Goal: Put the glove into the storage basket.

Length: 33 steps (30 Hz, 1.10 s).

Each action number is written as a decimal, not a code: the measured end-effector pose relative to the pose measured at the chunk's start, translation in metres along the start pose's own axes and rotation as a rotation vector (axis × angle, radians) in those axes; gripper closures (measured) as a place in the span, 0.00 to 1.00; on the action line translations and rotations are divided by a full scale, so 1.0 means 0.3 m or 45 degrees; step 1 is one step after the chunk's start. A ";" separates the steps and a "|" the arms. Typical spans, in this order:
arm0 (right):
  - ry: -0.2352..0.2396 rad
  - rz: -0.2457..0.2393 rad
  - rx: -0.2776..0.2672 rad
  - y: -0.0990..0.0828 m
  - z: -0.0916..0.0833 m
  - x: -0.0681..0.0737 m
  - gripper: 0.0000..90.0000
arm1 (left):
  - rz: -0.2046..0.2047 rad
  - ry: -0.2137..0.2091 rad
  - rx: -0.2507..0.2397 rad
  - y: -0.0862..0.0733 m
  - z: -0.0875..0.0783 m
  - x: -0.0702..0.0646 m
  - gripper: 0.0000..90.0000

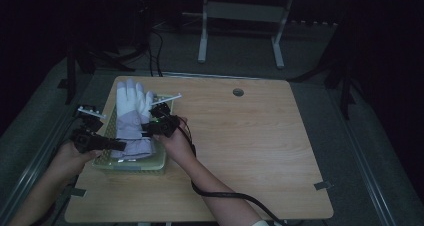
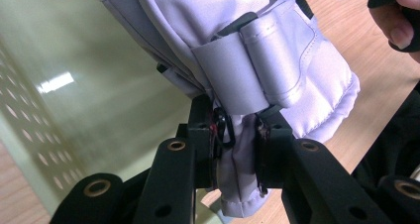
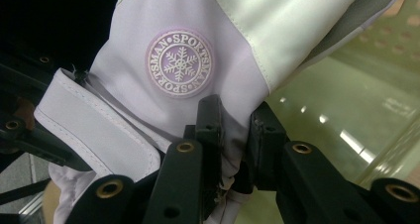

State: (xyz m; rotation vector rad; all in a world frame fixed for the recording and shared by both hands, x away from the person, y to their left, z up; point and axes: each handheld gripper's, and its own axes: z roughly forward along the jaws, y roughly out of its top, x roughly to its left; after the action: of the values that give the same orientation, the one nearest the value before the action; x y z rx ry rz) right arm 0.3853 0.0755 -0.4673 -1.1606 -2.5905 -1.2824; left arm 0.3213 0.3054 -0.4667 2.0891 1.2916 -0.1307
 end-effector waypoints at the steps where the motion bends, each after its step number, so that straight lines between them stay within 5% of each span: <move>1: -0.009 0.007 0.013 -0.006 0.011 -0.006 0.87 | -0.013 -0.007 0.007 -0.004 0.016 0.007 0.82; 13: -0.095 -0.048 0.173 -0.040 0.106 -0.022 0.86 | -0.177 -0.023 0.082 -0.043 0.125 0.069 0.82; 19: -0.143 -0.042 0.277 -0.019 0.128 -0.015 0.81 | -0.202 -0.043 0.120 -0.044 0.147 0.079 0.81; 22: -0.168 -0.050 0.311 -0.008 0.133 -0.012 0.71 | -0.190 -0.001 0.174 -0.039 0.171 0.071 0.71; 24: -0.149 -0.052 0.284 -0.007 0.129 -0.016 0.61 | -0.176 0.019 0.186 -0.033 0.185 0.063 0.66; 33: -0.131 -0.065 0.225 0.004 0.078 -0.019 0.52 | -0.153 0.102 0.133 -0.015 0.198 0.031 0.49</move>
State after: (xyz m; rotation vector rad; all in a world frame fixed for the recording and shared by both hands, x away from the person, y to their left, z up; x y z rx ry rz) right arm 0.3968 0.0890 -0.4838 -1.1657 -2.7564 -1.0014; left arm 0.3373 0.2791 -0.5186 2.1226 1.4873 -0.1721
